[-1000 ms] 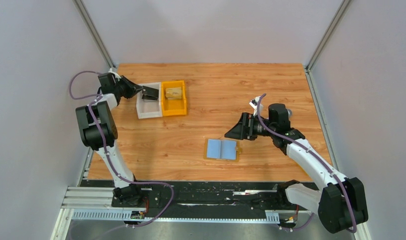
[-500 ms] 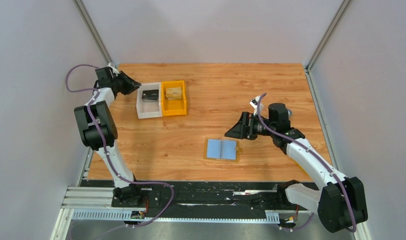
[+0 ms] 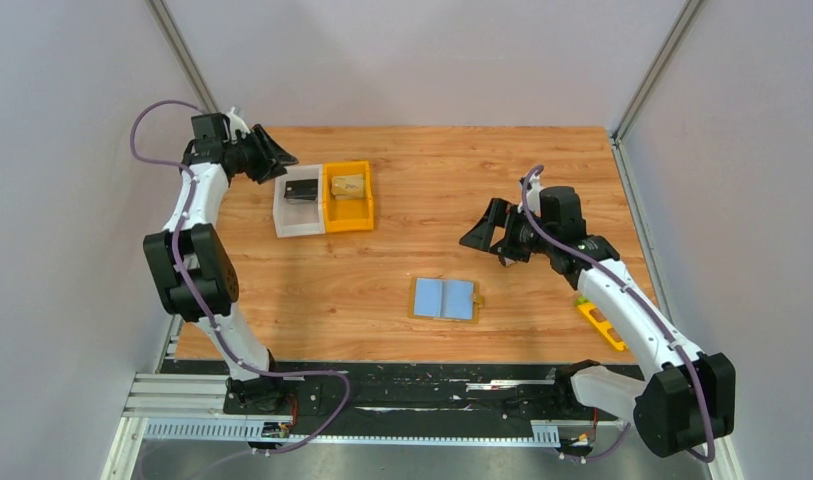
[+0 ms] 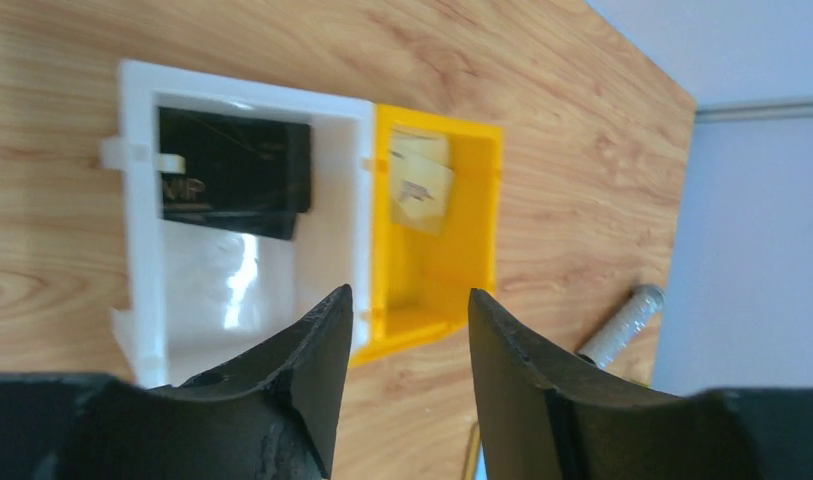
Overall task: Take the credit cards out of the card holder
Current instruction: Reset both arms
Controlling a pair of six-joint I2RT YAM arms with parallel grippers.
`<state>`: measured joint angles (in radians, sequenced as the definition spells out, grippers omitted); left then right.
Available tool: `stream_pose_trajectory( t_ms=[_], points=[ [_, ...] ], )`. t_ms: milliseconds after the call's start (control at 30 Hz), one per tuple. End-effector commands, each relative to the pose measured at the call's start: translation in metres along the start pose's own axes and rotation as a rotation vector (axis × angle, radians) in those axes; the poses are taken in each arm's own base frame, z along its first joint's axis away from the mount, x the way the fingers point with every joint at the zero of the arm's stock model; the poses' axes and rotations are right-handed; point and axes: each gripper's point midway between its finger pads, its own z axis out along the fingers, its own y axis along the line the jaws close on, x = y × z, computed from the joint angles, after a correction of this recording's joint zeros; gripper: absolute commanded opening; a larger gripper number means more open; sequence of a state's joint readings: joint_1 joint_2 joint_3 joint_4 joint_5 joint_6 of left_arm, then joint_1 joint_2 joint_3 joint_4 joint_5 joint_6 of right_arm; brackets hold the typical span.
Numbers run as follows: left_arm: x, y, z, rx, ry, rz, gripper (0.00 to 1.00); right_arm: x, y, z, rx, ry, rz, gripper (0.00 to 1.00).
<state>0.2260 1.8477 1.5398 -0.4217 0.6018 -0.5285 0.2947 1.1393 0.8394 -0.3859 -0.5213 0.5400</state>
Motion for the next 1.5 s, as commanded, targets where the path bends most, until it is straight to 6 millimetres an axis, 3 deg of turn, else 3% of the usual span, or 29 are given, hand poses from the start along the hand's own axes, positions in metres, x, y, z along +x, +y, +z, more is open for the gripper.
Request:
stream_pose_trajectory(
  t_ms=[0,33,67,100,167,433,667,967,1467],
  points=[
    [0.019,-0.061,-0.043,0.087,0.026,0.126,0.58,-0.039,-0.010,-0.020,0.180,-0.144,-0.015,1.00],
    [0.029,-0.061,-0.046,0.084,0.047,0.136,0.64,-0.045,-0.010,-0.024,0.197,-0.167,-0.017,1.00],
    [0.036,-0.074,-0.055,0.101,0.046,0.163,0.70,-0.049,-0.009,-0.028,0.206,-0.187,-0.022,1.00],
    [0.046,-0.074,-0.056,0.102,0.065,0.169,0.92,-0.052,-0.007,-0.032,0.213,-0.205,-0.026,1.00],
    [0.066,-0.090,-0.065,0.137,0.087,0.209,0.99,-0.059,-0.002,-0.041,0.215,-0.247,-0.039,1.00],
    [0.138,-0.140,-0.103,0.276,0.142,0.360,1.00,-0.069,0.020,-0.073,0.174,-0.357,-0.081,1.00],
    [0.161,-0.170,-0.152,0.411,0.051,0.440,1.00,-0.063,0.035,-0.093,0.119,-0.404,-0.115,1.00],
    [0.181,-0.169,-0.184,0.458,-0.040,0.485,1.00,-0.056,0.051,-0.111,0.056,-0.440,-0.146,1.00],
    [0.198,-0.156,-0.183,0.474,-0.051,0.448,1.00,-0.039,0.042,-0.111,0.044,-0.436,-0.124,1.00]
  ],
)
